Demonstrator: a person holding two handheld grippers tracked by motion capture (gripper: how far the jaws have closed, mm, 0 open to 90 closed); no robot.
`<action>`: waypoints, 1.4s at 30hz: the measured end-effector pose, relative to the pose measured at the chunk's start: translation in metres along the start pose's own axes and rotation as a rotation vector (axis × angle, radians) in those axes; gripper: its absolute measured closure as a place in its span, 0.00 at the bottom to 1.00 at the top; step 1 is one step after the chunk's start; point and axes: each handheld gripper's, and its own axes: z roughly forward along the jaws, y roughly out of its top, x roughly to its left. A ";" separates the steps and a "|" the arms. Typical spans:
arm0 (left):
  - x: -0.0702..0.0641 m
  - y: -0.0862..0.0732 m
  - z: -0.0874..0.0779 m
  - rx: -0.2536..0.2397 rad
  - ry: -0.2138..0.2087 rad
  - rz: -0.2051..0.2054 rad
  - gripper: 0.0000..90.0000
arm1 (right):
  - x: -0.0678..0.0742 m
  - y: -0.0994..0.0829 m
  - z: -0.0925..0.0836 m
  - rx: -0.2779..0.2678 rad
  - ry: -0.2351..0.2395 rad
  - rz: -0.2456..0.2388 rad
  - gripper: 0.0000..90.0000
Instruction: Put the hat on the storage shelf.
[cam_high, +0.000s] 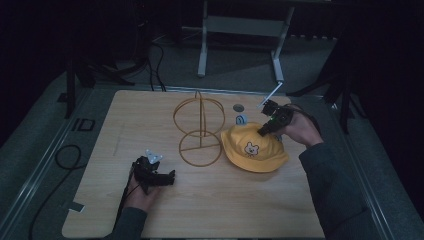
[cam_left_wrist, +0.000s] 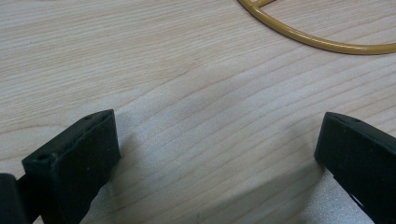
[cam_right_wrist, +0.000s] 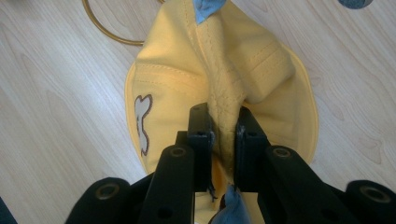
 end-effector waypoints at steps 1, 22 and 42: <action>0.000 0.000 0.000 0.000 0.000 0.000 0.00 | 0.001 0.000 -0.001 -0.001 0.000 0.002 0.89; 0.000 0.000 0.000 0.001 0.000 0.000 0.00 | 0.003 -0.001 -0.023 -0.058 -0.017 -0.008 0.89; 0.000 0.000 0.000 0.002 -0.001 0.000 0.00 | -0.002 -0.009 -0.043 -0.127 -0.021 0.023 0.89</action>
